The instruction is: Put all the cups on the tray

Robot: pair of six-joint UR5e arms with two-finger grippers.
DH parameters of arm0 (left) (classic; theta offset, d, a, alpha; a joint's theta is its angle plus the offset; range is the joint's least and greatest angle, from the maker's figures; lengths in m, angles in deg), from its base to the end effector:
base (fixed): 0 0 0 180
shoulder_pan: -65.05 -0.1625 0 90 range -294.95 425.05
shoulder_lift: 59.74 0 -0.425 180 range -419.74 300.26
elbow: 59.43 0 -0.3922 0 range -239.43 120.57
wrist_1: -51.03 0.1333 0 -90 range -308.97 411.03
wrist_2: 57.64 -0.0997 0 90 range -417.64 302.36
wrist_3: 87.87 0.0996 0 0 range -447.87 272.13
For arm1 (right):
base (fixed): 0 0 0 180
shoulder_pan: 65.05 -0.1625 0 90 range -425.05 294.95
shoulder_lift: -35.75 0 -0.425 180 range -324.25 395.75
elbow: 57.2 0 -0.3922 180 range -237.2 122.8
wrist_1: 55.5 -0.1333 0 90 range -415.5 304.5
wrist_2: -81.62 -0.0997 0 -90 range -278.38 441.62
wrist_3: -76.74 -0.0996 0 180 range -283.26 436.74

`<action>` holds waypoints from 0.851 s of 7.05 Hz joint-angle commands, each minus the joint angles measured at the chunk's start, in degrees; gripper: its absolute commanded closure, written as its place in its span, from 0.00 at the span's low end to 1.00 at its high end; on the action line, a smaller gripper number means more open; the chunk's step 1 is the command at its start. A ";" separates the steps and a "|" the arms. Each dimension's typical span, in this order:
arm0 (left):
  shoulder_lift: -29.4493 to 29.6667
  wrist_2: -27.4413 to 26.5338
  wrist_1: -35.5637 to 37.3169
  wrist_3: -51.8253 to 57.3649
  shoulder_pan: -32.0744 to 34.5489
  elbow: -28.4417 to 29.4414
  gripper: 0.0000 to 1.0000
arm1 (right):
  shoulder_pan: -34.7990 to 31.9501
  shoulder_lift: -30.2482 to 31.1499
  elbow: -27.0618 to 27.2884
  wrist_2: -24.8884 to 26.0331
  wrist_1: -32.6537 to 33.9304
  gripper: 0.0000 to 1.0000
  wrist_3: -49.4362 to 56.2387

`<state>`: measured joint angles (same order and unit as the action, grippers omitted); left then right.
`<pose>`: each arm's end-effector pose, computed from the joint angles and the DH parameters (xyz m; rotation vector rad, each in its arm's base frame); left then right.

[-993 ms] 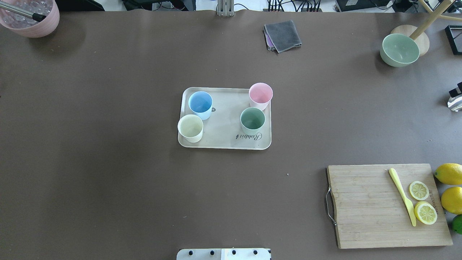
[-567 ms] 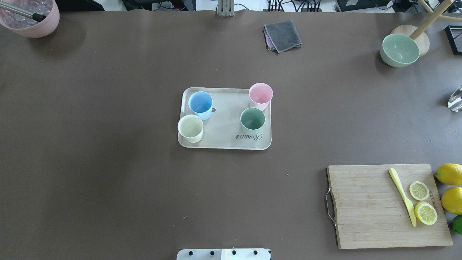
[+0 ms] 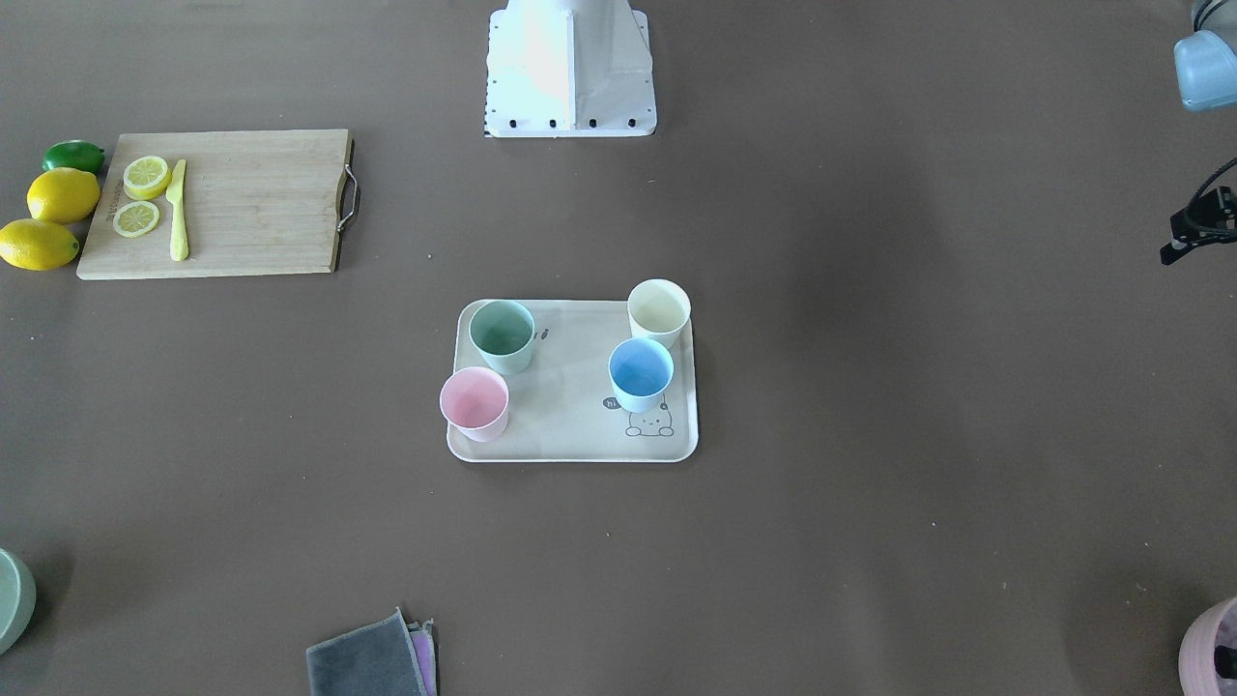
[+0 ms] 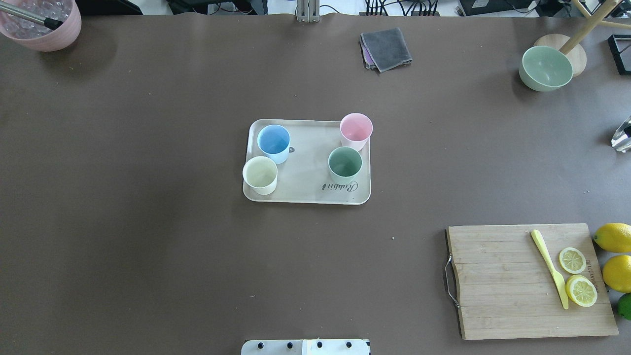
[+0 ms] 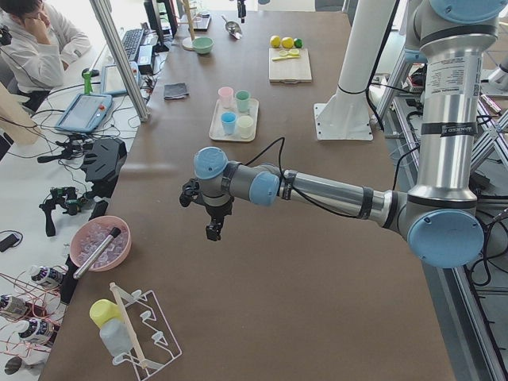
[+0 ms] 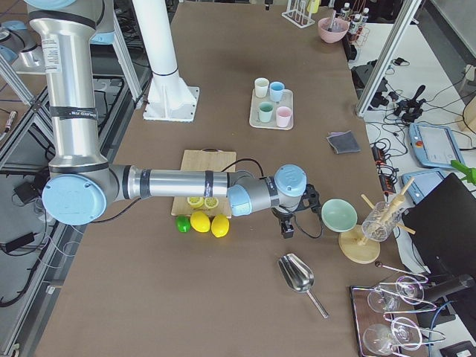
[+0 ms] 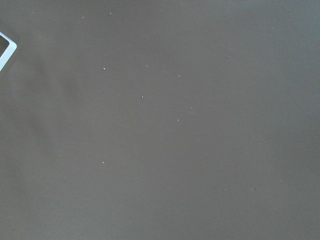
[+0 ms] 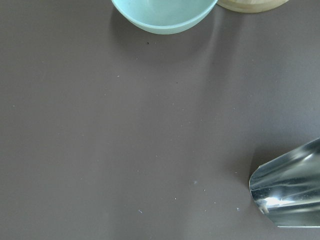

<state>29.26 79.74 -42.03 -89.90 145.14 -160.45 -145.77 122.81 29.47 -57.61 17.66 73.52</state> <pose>0.0254 -0.4942 0.5623 0.1286 0.8427 0.2235 -0.0280 -0.5304 0.6238 0.1750 -0.8788 -0.2219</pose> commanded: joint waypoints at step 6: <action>0.48 3.33 -0.10 0.45 2.17 0.21 0.02 | -0.74 -2.15 1.92 0.00 3.81 0.01 0.14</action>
<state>29.66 83.00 -42.07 -89.68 147.34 -160.19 -146.30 120.89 30.90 -57.67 19.93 73.53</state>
